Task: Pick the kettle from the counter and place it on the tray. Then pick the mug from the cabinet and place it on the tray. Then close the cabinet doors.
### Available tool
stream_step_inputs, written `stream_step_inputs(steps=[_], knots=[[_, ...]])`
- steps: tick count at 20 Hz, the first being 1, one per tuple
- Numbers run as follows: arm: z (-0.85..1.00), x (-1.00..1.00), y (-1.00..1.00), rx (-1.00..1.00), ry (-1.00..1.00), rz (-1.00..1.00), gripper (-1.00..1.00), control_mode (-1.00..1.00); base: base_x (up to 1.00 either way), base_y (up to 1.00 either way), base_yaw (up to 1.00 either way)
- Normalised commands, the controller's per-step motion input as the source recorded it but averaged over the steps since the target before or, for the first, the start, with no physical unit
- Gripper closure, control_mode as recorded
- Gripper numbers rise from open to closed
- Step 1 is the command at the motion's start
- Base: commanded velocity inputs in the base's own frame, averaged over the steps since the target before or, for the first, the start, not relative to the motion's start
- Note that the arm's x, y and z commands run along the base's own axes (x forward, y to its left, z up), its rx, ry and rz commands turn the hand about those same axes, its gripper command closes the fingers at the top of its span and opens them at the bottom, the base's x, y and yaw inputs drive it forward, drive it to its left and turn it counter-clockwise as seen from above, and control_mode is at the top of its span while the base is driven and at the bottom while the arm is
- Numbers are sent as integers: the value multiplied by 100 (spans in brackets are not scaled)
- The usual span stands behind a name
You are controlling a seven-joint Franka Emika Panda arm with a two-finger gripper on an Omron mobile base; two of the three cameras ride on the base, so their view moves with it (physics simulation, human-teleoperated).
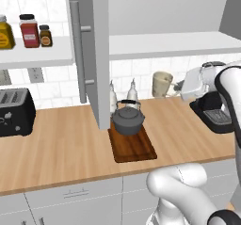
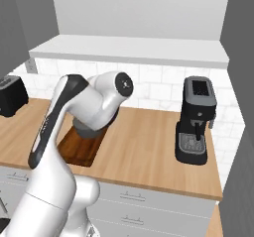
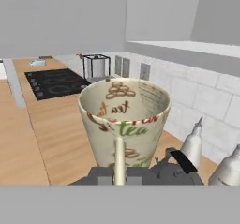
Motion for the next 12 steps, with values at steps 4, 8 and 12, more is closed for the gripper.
stream_step_inputs(steps=[4, 8, 12], knots=[[-90, 0, 8, 0, 0, 14, 100, -100, 0, 0, 0], [-97, 0, 4, -2, 2, 15, 100, -100, 0, 0, 0], [-96, 2, 7, -2, 3, 15, 100, -100, 0, 0, 0]])
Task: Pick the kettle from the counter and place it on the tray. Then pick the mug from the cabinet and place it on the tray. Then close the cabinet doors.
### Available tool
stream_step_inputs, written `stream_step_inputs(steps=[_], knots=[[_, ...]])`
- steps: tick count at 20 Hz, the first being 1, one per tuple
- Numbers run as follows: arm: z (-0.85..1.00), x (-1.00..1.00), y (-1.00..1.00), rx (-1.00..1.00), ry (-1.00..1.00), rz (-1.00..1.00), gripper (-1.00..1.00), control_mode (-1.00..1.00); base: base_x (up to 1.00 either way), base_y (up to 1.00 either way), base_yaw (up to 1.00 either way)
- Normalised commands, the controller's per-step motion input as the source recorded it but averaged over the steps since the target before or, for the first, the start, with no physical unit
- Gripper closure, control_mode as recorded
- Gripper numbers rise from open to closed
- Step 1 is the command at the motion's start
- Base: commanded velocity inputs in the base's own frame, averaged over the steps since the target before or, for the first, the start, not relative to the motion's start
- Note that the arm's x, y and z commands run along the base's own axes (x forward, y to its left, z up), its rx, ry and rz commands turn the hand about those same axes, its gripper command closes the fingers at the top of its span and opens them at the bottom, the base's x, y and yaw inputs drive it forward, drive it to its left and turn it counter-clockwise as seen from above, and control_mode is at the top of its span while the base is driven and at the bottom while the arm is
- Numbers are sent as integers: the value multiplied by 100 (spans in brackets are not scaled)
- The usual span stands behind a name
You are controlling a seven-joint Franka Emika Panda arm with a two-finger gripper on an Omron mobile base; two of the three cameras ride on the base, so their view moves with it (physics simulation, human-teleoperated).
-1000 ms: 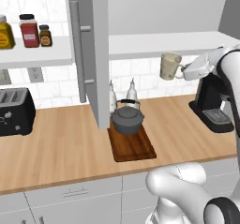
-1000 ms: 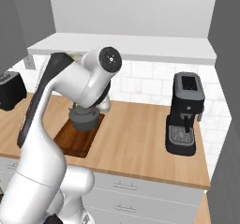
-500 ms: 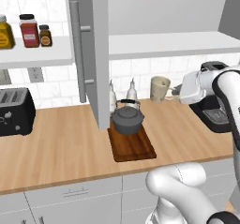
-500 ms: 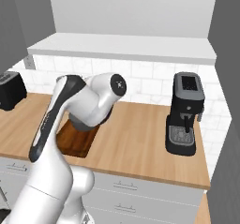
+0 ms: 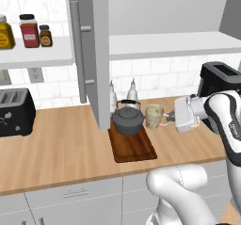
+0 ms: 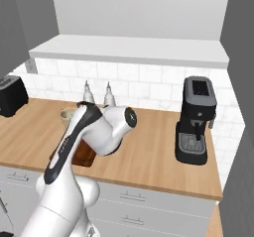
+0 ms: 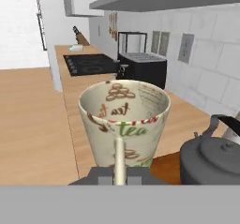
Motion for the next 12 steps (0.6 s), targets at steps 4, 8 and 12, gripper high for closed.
stream_step_inputs(steps=[4, 8, 12], knots=[[-85, 28, 9, -1, 3, 14, 100, -100, 0, 0, 0], [-70, 46, 1, 0, 0, 11, 100, -100, 0, 0, 0], [-56, 43, 0, 0, 0, 9, 100, -100, 0, 0, 0]])
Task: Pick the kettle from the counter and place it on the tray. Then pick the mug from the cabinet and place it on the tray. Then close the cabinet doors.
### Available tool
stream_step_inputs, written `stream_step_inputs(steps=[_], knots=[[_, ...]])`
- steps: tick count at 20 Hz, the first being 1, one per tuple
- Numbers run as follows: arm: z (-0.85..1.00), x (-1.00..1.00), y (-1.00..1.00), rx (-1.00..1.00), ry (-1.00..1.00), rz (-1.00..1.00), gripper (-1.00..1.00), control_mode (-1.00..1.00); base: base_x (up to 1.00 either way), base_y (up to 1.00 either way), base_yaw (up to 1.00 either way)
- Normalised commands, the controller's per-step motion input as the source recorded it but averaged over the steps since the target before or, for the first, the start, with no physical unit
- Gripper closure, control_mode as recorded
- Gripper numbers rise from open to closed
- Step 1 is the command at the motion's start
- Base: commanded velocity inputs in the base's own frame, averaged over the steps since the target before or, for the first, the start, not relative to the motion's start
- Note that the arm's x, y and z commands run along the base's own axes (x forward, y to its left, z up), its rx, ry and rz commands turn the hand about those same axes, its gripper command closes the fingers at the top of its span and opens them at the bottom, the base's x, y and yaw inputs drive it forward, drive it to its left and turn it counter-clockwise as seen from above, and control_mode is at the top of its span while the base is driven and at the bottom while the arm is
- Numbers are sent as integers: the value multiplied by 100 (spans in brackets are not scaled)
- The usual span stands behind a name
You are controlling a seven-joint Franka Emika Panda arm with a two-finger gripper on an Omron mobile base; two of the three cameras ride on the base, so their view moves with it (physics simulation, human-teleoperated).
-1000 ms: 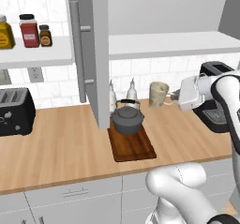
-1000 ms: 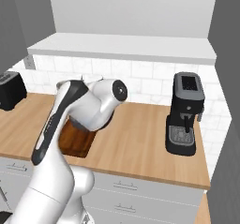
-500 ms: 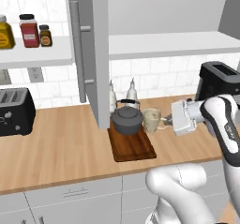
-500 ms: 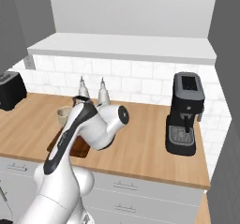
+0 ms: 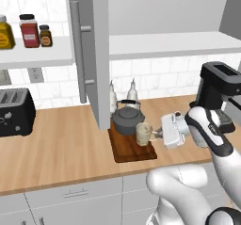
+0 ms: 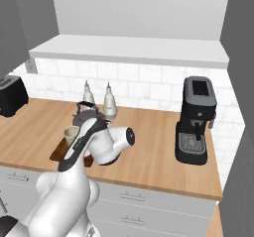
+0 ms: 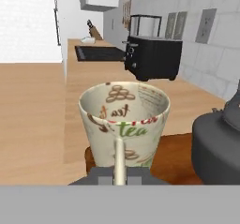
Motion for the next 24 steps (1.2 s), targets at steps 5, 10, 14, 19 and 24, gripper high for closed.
stream_step_inputs(steps=[5, 10, 14, 19, 24], knots=[[-39, 45, 0, 0, 4, 7, 100, -100, 0, 0, 0], [-25, 49, 0, 0, 9, 6, 100, -100, 0, 0, 0], [-28, 57, 0, 0, 9, 3, 100, -100, 0, 0, 0], [-33, 50, 0, 0, 4, 3, 100, -100, 0, 0, 0], [-40, 34, 0, 0, 0, 4, 100, -100, 0, 0, 0]])
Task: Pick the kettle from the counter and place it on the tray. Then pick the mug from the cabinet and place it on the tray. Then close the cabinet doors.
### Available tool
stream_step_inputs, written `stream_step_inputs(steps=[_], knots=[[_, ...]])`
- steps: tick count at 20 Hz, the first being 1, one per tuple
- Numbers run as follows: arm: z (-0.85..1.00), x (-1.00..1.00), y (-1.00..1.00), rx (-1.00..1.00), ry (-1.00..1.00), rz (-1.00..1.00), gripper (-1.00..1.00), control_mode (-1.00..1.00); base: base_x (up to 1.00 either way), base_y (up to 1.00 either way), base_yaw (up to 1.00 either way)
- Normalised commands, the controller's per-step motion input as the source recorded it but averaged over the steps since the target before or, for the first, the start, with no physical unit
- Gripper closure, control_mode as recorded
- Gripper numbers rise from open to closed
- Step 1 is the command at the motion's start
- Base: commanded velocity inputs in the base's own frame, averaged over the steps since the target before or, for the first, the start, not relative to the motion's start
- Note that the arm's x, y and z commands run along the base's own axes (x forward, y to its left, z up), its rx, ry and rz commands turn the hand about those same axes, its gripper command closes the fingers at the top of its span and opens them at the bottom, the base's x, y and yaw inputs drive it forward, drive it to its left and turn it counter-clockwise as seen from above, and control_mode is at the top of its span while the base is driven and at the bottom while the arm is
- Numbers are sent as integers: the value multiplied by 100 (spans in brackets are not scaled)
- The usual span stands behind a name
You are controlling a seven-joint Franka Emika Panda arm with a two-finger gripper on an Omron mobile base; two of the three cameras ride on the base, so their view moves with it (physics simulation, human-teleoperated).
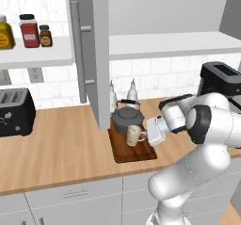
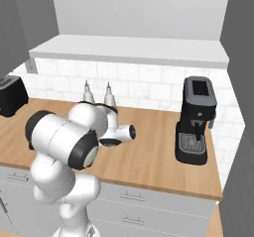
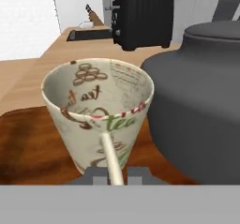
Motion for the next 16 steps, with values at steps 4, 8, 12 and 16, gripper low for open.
stream_step_inputs(steps=[4, 8, 12, 16], knots=[[-28, 6, 0, 0, 0, 4, 100, -100, 0, 0, 0], [-1, 0, 8, 0, 0, 2, -100, -100, 0, 0, 0], [37, -13, 1, 0, 0, 1, -100, -100, 0, 0, 0], [59, -27, 0, 0, 1, 1, -100, -100, 0, 0, 0]])
